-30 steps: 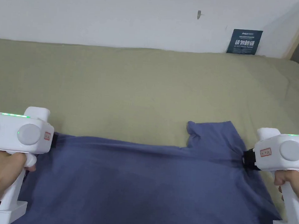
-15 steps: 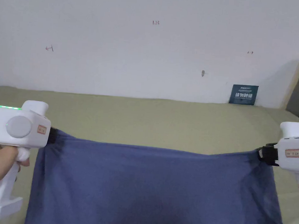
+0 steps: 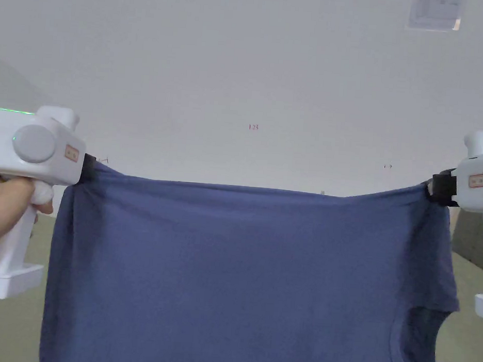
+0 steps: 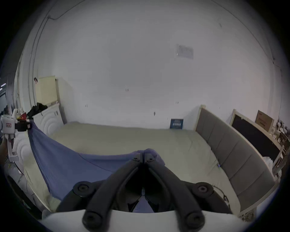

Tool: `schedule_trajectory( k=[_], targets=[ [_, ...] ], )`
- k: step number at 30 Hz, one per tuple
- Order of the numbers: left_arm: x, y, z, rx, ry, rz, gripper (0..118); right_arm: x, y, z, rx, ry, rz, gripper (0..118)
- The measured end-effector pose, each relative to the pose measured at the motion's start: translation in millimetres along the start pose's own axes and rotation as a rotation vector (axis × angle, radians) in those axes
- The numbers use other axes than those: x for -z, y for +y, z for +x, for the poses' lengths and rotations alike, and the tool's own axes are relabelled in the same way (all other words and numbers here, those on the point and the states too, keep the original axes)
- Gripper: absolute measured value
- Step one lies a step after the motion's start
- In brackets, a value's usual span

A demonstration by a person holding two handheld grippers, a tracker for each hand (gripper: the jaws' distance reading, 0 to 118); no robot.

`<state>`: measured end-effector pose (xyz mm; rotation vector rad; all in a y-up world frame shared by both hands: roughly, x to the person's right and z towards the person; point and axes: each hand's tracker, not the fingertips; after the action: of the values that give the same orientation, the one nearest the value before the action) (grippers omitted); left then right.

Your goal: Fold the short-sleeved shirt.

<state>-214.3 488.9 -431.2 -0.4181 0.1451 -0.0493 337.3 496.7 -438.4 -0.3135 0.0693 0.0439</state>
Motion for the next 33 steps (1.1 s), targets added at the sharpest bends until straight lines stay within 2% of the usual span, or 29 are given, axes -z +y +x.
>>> schedule_trajectory(
  k=[7,18,22,28,33],
  targets=[
    [18,51,8,-0.029,0.051,0.029,2,32,52,-5,0.005,-0.035,0.034,1],
    [115,134,31,-0.043,0.136,0.057,2,133,132,-4,-0.014,-0.126,0.072,1],
    [149,161,41,-0.007,0.166,0.095,2,167,159,-4,-0.041,-0.150,0.105,1],
    [206,173,52,0.002,0.185,0.100,2,220,179,-6,-0.036,-0.171,0.118,1],
    [258,158,62,0.031,0.206,0.102,2,265,164,-9,-0.026,-0.187,0.111,1]
  ],
)
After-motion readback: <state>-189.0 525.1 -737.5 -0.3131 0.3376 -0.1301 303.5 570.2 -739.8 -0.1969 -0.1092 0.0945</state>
